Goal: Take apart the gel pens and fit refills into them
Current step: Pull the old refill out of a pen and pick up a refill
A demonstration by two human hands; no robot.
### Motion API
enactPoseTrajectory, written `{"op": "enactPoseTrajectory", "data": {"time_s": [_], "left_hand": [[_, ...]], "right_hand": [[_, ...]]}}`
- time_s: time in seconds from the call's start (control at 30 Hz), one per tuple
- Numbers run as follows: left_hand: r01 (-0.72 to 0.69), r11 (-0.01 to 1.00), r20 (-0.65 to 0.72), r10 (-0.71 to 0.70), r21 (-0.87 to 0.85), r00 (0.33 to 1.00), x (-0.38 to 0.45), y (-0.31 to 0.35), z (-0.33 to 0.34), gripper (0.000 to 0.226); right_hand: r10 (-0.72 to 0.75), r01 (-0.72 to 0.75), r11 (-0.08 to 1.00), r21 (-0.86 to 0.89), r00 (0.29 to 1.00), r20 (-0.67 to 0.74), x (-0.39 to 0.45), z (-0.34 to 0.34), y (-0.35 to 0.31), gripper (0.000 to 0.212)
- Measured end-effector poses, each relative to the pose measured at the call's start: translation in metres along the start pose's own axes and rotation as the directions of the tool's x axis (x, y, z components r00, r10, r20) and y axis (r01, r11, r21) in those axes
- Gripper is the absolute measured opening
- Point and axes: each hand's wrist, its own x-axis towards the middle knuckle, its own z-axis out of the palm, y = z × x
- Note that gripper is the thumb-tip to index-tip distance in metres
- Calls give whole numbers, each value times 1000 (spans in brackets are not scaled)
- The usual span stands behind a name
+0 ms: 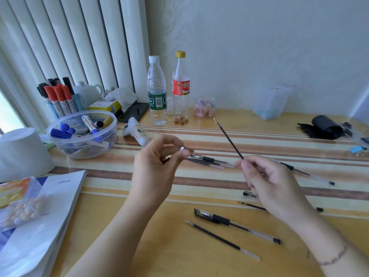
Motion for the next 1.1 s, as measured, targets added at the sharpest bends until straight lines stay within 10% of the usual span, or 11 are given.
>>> {"op": "enactPoseTrajectory", "data": {"time_s": [0.47,1.1], "left_hand": [[109,977,283,-54,-181,958,-7,3,11,16],[-16,993,382,-28,114,924,-16,6,18,12]], "right_hand": [[-233,258,922,-291,965,117,-6,9,1,26],[-270,293,805,-516,955,121,-12,8,-10,6]]}}
